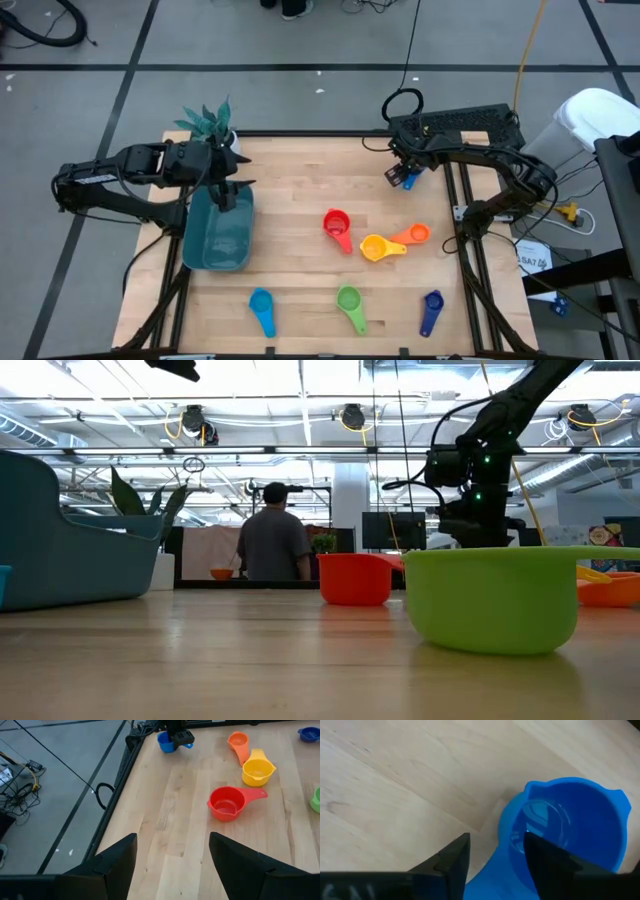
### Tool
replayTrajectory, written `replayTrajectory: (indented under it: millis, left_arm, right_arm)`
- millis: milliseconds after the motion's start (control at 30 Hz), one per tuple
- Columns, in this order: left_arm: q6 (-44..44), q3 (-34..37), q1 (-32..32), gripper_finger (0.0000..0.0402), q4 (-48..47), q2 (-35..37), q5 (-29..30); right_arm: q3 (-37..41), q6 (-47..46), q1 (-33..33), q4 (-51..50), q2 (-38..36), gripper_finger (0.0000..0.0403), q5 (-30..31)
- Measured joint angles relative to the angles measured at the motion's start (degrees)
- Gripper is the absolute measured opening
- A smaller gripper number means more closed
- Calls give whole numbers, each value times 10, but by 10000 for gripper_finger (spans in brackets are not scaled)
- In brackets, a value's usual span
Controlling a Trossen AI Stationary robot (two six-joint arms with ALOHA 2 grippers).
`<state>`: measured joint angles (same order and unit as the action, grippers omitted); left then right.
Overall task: Nest measuring cups in basket
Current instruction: Stack the blue measuring cup on top of the red measuring cup
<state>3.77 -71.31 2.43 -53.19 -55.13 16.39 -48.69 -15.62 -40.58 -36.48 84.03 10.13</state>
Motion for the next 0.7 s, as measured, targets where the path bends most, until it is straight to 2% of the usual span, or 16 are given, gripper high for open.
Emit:
replayTrajectory:
  millis: [400,700]
  left_arm:
    - [0,0,0,212,0,0,0]
    - [-1,0,0,194,0,0,0]
  right_arm:
    - [0,38,1,-46,-1,14,-12]
    - [0,61,20,-47,-1,3,-11]
